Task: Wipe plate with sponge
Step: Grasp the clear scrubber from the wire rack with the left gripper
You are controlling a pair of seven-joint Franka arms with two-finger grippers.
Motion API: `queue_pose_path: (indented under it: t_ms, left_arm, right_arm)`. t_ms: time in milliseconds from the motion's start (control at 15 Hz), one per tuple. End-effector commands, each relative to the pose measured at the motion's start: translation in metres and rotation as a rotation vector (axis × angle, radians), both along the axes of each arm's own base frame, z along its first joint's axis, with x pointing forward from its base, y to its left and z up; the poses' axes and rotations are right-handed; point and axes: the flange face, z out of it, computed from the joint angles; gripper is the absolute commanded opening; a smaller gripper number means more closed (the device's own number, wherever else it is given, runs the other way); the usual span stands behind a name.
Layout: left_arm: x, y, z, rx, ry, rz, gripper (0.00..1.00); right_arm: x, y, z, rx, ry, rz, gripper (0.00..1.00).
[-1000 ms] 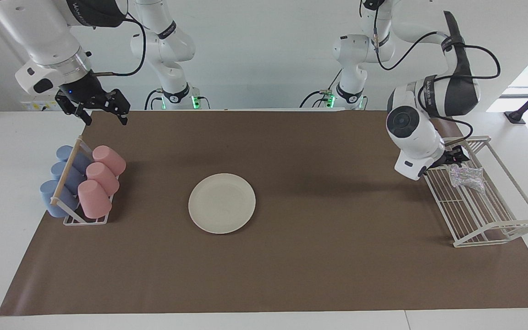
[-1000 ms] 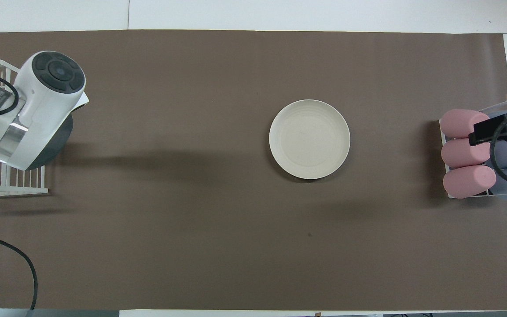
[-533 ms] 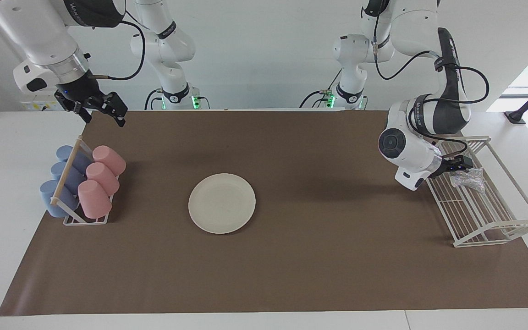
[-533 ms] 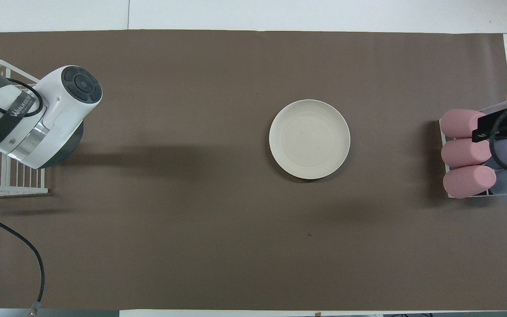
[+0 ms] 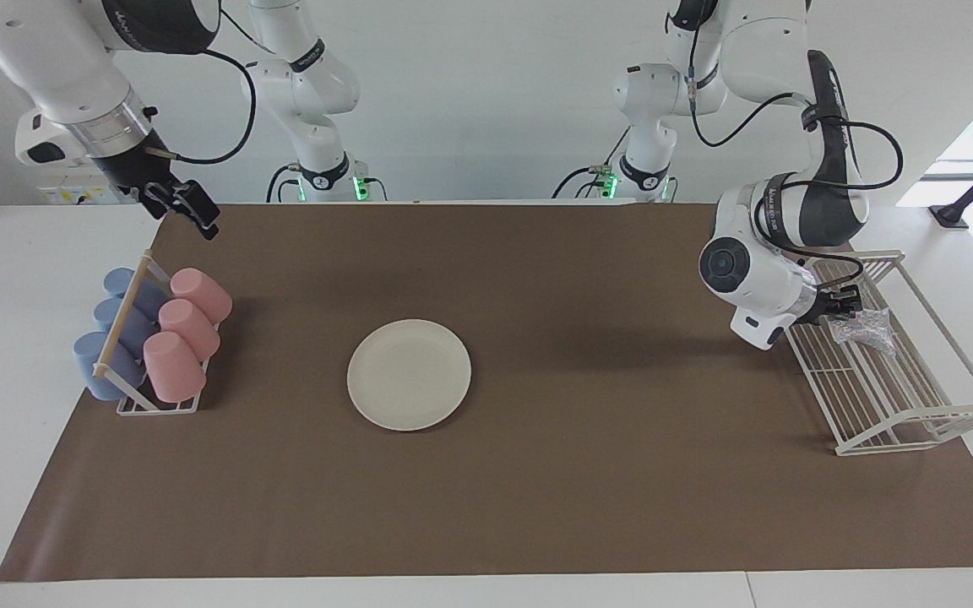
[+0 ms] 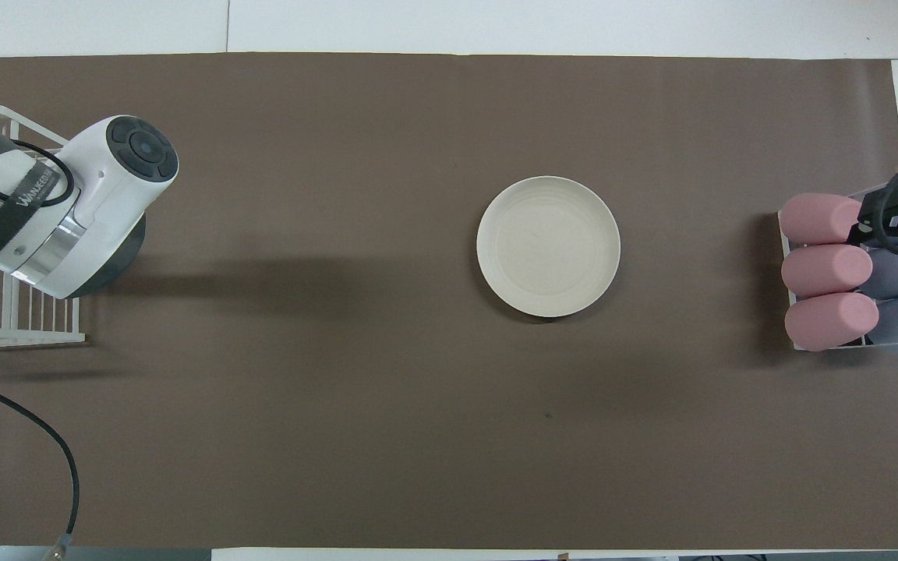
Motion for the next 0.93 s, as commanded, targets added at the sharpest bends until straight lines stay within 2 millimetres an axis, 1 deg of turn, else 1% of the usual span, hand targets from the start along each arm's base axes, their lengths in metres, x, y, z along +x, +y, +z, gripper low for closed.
queue_pose_path:
  t_ms: [0,133,267,400,467,533,667,800,867]
  left_arm:
    - [-0.004,0.005,0.008,0.019,-0.008,0.007,0.0]
    - [-0.002,0.009,0.011,0.013,-0.017,0.011,0.0]
    - [-0.001,0.009,0.014,0.003,-0.022,0.005,0.0]
    - [0.003,0.011,0.027,-0.018,-0.034,0.015,0.0]
    - [0.006,0.008,0.038,-0.05,-0.039,0.023,0.0]
    - [0.009,0.003,0.058,-0.125,-0.059,0.057,0.0]
    - [0.012,-0.005,0.103,-0.28,-0.093,0.174,0.0]
    - [0.007,-0.02,0.138,-0.435,-0.074,0.273,0.0]
    - [0.002,-0.03,0.159,-0.547,-0.065,0.308,0.0]
  right_arm:
    - [-0.011,0.006,-0.002,-0.01,0.037,-0.11,1.0]
    - [-0.013,0.01,-0.002,-0.019,0.046,-0.186,1.0]
    - [-0.013,0.019,-0.002,-0.026,0.051,-0.241,1.0]
    - [-0.015,0.026,0.0,-0.035,0.066,-0.307,1.0]
    - [-0.016,0.03,0.0,-0.041,0.074,-0.335,1.0]
    - [-0.018,0.038,0.001,-0.042,0.081,-0.33,1.0]
    - [-0.022,0.04,0.007,-0.039,0.07,-0.318,1.0]
    - [-0.022,0.05,0.007,-0.04,0.063,-0.297,1.0]
    - [-0.023,0.05,0.007,-0.039,0.068,-0.296,1.0]
